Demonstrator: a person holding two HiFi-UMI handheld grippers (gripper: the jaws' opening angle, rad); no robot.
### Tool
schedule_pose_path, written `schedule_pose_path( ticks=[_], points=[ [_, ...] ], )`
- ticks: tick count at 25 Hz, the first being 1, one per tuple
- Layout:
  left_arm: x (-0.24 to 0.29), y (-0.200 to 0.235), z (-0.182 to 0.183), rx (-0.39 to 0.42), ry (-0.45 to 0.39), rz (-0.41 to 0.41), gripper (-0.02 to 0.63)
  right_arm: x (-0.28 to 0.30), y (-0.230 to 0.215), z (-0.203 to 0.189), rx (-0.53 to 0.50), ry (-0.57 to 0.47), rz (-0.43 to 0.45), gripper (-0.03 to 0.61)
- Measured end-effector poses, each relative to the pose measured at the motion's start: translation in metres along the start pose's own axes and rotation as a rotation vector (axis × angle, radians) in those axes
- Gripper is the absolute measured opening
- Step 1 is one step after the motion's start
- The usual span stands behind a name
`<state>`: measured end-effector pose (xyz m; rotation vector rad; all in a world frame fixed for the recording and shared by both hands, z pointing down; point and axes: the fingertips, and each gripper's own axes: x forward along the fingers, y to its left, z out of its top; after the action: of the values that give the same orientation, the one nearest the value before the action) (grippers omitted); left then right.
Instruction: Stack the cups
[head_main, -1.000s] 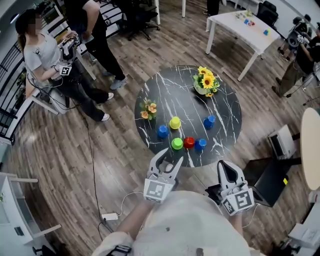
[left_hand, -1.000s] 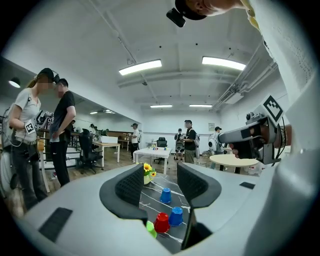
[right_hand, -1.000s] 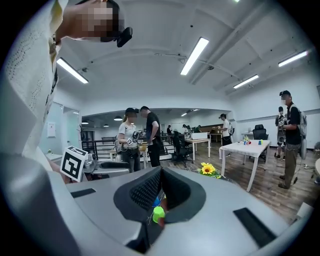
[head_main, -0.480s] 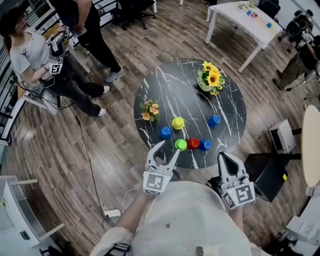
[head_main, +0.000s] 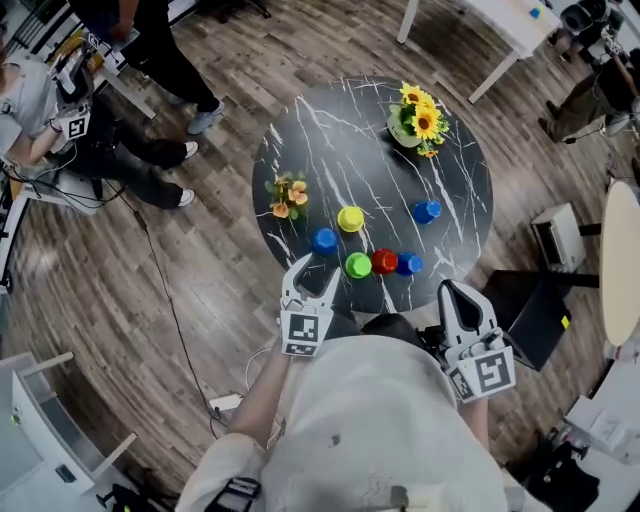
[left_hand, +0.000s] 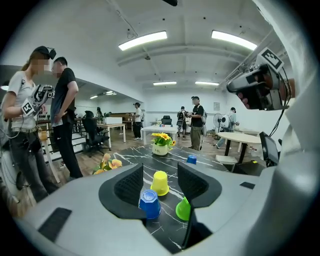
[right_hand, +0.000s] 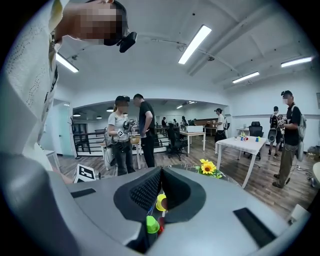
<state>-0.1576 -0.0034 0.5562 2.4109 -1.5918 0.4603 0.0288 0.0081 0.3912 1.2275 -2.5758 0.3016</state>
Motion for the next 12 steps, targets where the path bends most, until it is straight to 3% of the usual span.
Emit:
schedule_pose_path(
  ticks=[12],
  points=[
    [0.057, 0.023, -0.073, 0.004, 0.185, -0.012, 0.249, 0.028, -0.017, -0.006, 0.008, 0.046, -0.048, 0.011]
  ],
)
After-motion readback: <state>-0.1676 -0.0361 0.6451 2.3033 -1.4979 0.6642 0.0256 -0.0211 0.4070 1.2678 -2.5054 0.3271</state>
